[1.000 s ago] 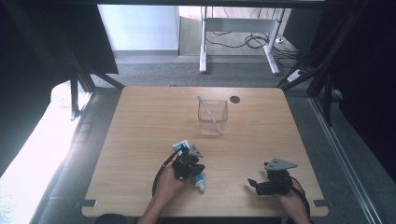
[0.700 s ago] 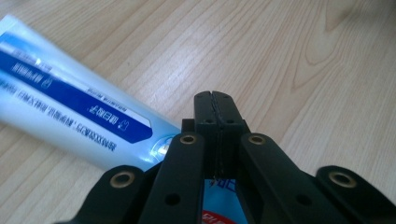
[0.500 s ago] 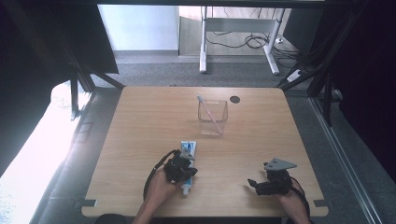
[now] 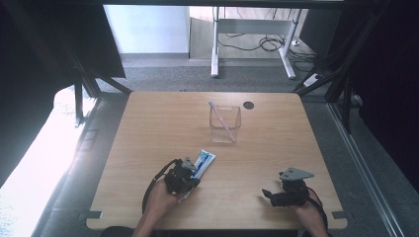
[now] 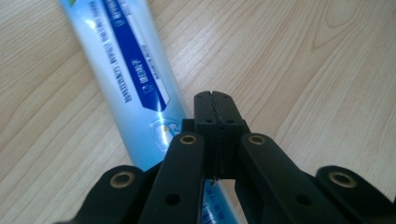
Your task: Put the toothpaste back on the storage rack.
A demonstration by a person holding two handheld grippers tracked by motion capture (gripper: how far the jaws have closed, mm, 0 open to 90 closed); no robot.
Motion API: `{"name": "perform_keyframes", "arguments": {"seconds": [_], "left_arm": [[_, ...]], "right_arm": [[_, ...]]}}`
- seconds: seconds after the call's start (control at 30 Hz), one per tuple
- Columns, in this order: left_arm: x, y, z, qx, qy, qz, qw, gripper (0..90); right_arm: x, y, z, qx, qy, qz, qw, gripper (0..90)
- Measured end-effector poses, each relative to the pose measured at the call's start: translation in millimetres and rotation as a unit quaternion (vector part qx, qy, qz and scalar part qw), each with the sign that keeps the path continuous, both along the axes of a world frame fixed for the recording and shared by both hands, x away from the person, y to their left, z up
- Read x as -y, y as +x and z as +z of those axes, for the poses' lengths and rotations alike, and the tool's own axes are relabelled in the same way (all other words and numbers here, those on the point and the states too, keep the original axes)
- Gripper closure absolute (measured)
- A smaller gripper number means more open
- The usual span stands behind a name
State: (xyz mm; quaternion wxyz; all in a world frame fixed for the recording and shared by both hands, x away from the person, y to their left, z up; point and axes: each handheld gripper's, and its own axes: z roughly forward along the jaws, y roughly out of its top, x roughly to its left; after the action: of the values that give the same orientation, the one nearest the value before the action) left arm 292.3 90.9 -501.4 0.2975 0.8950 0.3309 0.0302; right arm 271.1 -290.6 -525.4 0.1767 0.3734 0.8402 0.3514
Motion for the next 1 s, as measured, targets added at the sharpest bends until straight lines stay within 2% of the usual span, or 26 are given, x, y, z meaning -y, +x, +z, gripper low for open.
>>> {"name": "perform_keyframes", "arguments": {"seconds": [0.27, 0.5, 0.57, 0.73, 0.87, 1.0], "left_arm": [[-14.2, 2.1, 0.5, -0.001, 0.004, 0.003, 1.0000, 89.7], [-17.3, 1.9, 1.4, -0.001, 0.002, -0.005, 1.0000, 88.8], [-17.5, 1.8, 4.5, -0.002, -0.006, -0.003, 1.0000, 84.5], [-20.4, 4.7, 13.3, -0.010, -0.005, -0.004, 0.9999, 73.4], [-23.9, 8.1, 19.5, -0.007, 0.009, 0.002, 0.9999, 63.4], [-25.1, 12.8, 20.9, -0.015, 0.022, 0.006, 0.9996, 54.7]], "right_arm": [[-0.2, 0.1, -0.7, -0.001, -0.001, 0.000, 1.0000, 7.0], [-0.4, 0.3, -1.1, -0.001, 0.000, -0.001, 1.0000, 7.0], [-0.4, 0.2, -1.0, 0.000, 0.000, -0.001, 1.0000, 7.0], [0.0, 0.4, -0.9, 0.001, 0.000, -0.002, 1.0000, 7.1], [0.4, 0.7, -1.5, 0.001, 0.000, -0.002, 1.0000, 7.2], [1.1, 0.9, -1.2, 0.004, 0.000, -0.005, 1.0000, 7.2]]}}
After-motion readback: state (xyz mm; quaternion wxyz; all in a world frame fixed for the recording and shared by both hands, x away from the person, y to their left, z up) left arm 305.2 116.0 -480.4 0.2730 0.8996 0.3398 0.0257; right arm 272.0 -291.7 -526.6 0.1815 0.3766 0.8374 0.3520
